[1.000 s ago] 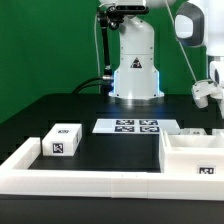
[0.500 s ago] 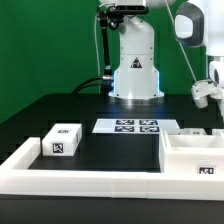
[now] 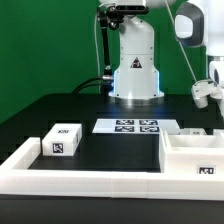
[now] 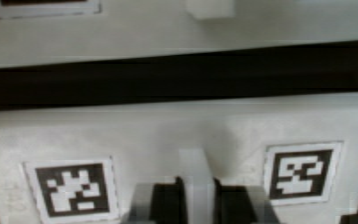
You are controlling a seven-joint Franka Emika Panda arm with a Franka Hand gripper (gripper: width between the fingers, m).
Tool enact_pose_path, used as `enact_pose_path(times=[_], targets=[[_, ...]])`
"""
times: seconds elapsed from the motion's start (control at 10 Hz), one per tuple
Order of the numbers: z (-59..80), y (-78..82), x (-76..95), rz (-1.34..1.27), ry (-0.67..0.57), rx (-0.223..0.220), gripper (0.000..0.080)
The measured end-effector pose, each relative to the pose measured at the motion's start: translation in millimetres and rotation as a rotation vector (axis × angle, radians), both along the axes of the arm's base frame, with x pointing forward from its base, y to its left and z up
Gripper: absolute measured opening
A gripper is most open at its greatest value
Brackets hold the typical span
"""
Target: Assemble cabinet
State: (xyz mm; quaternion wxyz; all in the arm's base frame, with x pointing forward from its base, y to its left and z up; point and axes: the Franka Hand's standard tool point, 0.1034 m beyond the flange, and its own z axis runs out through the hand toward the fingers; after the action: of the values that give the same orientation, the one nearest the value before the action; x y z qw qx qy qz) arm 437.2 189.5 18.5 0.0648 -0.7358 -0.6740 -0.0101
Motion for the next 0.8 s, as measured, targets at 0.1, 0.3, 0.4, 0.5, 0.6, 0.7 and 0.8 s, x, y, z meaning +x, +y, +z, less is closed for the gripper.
enact_pose_path(times=[0.1,0.3,0.4,0.5,0.6,0.7,0.8], targets=[[0.0,0.0,0.0,0.0,0.0,0.0,0.0059],[9.1,-6.6,1.6,0.002,-0.001,-0.013,0.0061],[22.9,-12.8,1.0,0.006,0.0,-0.033,0.0061],[41.4,-20.9,0.3,0.009,-0.01,-0.057,0.0061],[54.7,-29.4,-0.7,0.008,-0.021,-0.074,0.0061],[60.2,-39.0,-2.1,0.014,-0.027,-0.082,0.0061],[59.2,-48.9,-3.2,0.009,-0.023,-0.085,0.0061]])
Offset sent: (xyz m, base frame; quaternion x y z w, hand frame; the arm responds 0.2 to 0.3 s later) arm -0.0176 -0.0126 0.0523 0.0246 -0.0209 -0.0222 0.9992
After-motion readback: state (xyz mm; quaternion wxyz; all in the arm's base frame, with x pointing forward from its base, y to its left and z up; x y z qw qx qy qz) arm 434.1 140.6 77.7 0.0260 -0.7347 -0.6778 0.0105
